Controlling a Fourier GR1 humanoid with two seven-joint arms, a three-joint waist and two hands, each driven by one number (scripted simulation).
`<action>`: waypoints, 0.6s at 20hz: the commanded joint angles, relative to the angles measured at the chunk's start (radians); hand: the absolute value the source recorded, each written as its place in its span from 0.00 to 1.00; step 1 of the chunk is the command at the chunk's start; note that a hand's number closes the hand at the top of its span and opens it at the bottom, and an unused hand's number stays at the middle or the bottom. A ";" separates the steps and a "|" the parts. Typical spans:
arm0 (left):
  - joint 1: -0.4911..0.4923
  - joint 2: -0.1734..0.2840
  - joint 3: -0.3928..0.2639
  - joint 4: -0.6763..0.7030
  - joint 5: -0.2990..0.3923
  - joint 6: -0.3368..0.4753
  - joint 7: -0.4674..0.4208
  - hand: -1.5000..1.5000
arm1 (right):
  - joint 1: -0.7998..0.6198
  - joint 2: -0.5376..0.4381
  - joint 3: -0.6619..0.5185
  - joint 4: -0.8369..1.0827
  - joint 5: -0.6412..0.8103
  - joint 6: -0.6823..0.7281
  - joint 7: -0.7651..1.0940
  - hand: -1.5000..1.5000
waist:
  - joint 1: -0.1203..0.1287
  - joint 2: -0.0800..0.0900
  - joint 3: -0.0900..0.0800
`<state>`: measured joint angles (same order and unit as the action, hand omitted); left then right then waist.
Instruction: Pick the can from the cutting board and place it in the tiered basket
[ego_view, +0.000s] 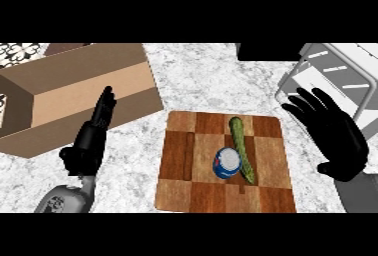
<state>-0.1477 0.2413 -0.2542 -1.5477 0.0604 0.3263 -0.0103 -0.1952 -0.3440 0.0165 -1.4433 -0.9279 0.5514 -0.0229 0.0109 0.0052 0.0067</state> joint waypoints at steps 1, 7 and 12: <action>-0.016 -0.037 -0.017 0.023 -0.033 0.034 0.027 0.50 | -0.044 -0.141 -0.081 0.095 -0.042 0.237 0.001 0.00 | -0.007 -0.001 -0.005; 0.009 -0.023 0.002 -0.014 -0.020 0.043 0.046 0.50 | -0.081 -0.378 -0.110 -0.159 0.331 0.280 -0.016 0.00 | -0.031 -0.017 -0.007; -0.001 -0.022 -0.006 0.007 -0.030 0.030 0.034 0.50 | -0.189 -0.475 -0.102 -0.345 0.572 0.256 0.023 0.00 | -0.023 -0.014 -0.009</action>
<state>-0.1396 0.2236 -0.2547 -1.5592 0.0347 0.3609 0.0119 -0.3182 -0.7466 -0.0921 -1.6529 -0.5080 0.8182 -0.0300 -0.0124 -0.0091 0.0013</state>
